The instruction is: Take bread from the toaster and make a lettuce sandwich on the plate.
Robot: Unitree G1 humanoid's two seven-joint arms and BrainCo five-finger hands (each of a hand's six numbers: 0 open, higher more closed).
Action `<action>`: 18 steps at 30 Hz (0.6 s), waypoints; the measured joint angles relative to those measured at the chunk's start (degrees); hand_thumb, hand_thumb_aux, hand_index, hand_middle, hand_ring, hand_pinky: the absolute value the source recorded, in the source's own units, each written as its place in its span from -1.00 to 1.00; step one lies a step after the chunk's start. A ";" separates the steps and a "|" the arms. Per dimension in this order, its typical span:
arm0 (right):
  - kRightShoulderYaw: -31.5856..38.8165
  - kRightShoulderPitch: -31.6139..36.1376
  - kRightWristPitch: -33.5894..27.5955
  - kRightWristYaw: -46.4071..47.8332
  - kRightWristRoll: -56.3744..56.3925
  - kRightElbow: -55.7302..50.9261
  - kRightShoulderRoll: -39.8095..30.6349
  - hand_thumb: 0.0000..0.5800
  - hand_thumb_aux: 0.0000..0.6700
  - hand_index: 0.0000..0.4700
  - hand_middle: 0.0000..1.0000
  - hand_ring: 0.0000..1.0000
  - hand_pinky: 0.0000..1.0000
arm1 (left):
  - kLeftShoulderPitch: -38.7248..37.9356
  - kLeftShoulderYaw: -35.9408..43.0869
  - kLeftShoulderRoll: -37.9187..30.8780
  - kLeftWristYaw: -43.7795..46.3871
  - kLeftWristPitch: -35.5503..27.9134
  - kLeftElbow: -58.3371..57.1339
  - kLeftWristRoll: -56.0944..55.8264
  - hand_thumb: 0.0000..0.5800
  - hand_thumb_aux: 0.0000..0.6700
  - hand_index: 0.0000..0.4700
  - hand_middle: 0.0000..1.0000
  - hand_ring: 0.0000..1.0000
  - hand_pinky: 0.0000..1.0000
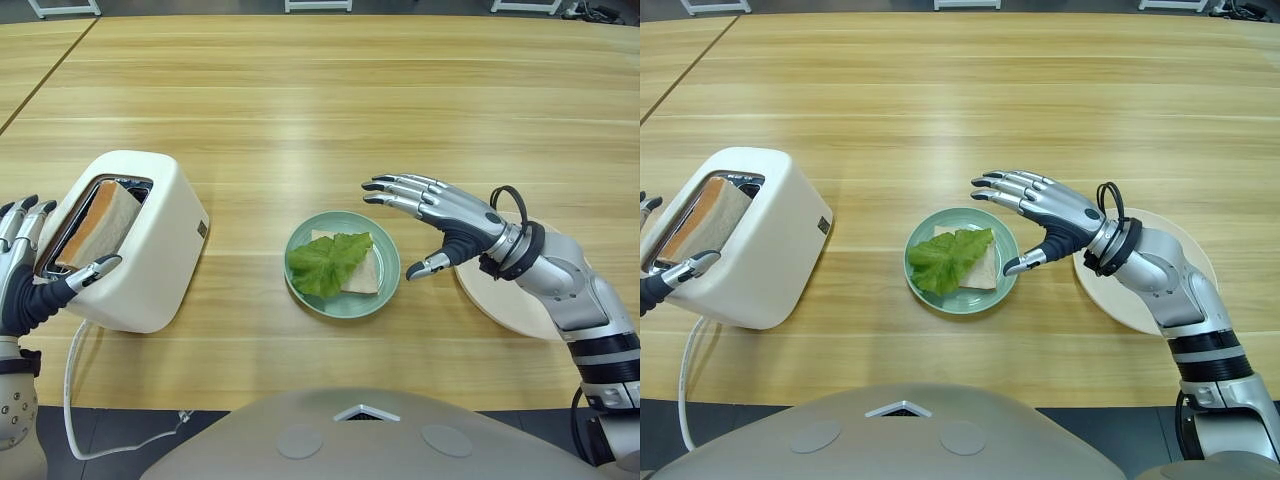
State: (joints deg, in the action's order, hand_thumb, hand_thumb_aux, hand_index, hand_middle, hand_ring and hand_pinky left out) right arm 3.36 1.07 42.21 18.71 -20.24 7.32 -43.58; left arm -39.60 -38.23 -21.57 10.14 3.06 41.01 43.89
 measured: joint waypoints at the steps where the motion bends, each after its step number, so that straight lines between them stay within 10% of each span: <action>1: -0.01 -0.26 0.08 -0.02 -0.04 0.00 0.02 -1.00 -1.00 -1.00 -1.00 -1.00 -1.00 | 0.08 0.75 0.03 0.05 -0.04 -0.41 0.00 0.50 0.00 0.00 -1.00 -1.00 -1.00; 6: -0.01 -0.69 0.33 -0.11 -0.29 -0.35 0.19 -1.00 -1.00 -1.00 -1.00 -1.00 -1.00 | 1.48 3.73 0.17 -0.14 1.23 -0.44 -2.50 1.00 1.00 1.00 -1.00 -1.00 -1.00; 18: -0.22 -1.02 0.65 -0.78 -1.38 -0.62 0.73 -1.00 -1.00 -1.00 -1.00 -1.00 -1.00 | 5.60 0.67 -0.35 -4.10 5.81 -2.09 -11.81 1.00 1.00 1.00 -1.00 -1.00 -1.00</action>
State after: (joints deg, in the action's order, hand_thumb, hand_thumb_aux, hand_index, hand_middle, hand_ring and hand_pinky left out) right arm 3.14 0.05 42.86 17.93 -21.62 6.71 -42.85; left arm -34.00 -37.56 -21.93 6.04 8.87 38.91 32.07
